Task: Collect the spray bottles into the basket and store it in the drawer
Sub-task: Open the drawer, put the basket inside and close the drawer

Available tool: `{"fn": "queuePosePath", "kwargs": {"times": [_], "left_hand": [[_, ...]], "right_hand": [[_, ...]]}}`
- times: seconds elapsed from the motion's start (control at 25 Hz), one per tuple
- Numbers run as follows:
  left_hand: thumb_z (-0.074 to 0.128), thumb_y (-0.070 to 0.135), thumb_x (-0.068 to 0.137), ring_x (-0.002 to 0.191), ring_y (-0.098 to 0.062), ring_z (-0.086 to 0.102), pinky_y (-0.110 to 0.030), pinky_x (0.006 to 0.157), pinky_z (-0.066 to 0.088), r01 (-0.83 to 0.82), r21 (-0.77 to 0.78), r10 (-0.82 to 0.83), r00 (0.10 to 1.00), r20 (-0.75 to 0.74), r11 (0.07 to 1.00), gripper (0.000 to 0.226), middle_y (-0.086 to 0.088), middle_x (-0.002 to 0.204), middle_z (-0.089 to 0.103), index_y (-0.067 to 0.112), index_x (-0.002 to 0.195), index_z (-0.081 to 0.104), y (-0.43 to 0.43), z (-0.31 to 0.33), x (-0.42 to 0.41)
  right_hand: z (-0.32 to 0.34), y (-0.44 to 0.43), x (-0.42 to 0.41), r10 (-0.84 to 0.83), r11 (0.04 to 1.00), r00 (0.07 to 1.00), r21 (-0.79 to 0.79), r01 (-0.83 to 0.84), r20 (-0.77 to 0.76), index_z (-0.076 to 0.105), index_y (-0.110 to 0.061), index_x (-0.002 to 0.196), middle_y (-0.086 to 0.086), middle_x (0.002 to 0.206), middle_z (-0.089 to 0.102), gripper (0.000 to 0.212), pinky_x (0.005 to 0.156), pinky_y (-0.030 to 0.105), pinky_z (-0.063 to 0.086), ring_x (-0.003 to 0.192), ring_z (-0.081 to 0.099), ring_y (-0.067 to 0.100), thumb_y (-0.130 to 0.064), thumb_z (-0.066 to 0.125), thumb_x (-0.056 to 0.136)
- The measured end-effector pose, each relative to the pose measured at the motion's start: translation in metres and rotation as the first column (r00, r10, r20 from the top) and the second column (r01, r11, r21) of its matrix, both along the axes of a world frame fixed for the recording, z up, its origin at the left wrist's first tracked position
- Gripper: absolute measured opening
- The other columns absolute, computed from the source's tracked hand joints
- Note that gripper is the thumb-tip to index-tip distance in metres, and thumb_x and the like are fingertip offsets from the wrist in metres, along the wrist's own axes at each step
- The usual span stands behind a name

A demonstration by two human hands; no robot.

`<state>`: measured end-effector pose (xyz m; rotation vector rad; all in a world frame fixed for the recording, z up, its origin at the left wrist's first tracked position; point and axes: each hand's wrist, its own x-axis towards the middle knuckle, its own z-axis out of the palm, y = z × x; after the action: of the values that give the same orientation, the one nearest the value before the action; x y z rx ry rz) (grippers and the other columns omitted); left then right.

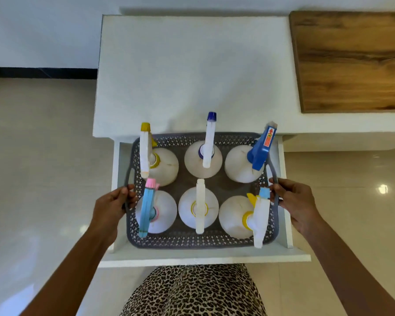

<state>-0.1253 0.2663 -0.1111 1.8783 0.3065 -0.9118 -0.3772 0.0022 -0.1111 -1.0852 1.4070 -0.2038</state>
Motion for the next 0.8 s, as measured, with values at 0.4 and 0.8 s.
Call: {"fn": "queuePosePath", "kwargs": {"times": [0.4,0.8], "left_hand": [[0.044,0.008,0.094,0.082,-0.024,0.061,-0.022,0.066,0.055,0.075,0.102,-0.064,0.992,-0.108,0.992,0.029,-0.012,0.092,0.064,-0.006,0.116,0.056,0.02,-0.061,-0.015],[0.043,0.003,0.093,0.095,-0.029,0.059,-0.038,0.091,0.047,0.08,0.233,-0.033,0.979,-0.199,0.969,0.027,-0.018,0.113,0.061,-0.004,0.115,0.057,-0.01,-0.177,-0.003]], "right_hand": [[-0.068,0.032,-0.028,-0.02,0.998,0.984,0.053,0.029,-0.176,0.066,-0.001,0.1,-0.003,0.069,0.07,0.018,0.069,0.019,0.056,0.056,0.066,0.003,0.002,0.055,0.086],[-0.176,0.004,0.006,0.035,0.999,0.91,0.029,-0.026,-0.413,0.067,0.003,0.103,0.012,0.091,0.067,0.023,0.084,0.034,0.052,0.084,0.061,0.023,-0.001,0.065,0.08]]}}
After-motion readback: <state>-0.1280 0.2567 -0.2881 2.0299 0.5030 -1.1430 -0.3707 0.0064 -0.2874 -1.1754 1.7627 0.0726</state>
